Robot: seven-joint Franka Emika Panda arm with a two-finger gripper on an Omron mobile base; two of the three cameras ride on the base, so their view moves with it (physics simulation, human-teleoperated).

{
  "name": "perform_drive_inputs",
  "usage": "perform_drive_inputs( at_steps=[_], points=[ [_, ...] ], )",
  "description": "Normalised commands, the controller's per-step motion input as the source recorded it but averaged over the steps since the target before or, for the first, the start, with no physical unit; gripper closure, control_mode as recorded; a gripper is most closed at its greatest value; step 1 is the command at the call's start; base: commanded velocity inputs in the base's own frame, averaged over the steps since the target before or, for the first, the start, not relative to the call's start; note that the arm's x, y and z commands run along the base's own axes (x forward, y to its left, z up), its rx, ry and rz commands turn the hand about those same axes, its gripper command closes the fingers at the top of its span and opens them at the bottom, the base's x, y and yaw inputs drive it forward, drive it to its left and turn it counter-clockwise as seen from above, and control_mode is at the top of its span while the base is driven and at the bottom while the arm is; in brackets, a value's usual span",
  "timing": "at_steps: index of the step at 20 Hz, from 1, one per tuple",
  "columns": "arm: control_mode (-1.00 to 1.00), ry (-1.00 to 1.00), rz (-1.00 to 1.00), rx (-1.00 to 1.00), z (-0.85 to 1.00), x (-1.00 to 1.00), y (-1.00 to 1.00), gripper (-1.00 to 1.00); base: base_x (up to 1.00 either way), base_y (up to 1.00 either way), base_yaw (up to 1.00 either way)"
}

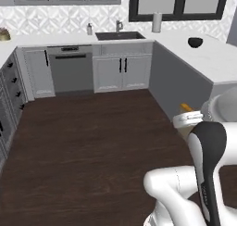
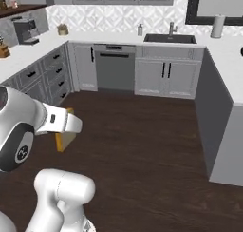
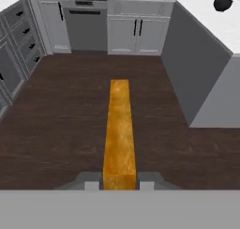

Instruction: Start the toaster. Once the lever pops up, take the bread to the plate on the dining counter.

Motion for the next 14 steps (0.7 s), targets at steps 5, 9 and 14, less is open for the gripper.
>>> perform_drive_inputs(
  at_steps=[5,9,14],
  points=[
    [1.00,0.00,0.00,0.00,0.00,0.00,0.00,1.00,0.61,-1.00,0.00],
    [1.00,0.00,0.00,0.00,0.00,0.00,0.00,1.00,0.28,-1.00,0.00],
    [1.00,0.00,0.00,0.00,0.00,0.00,0.00,1.00,0.13,-1.00,0.00]
  ],
)
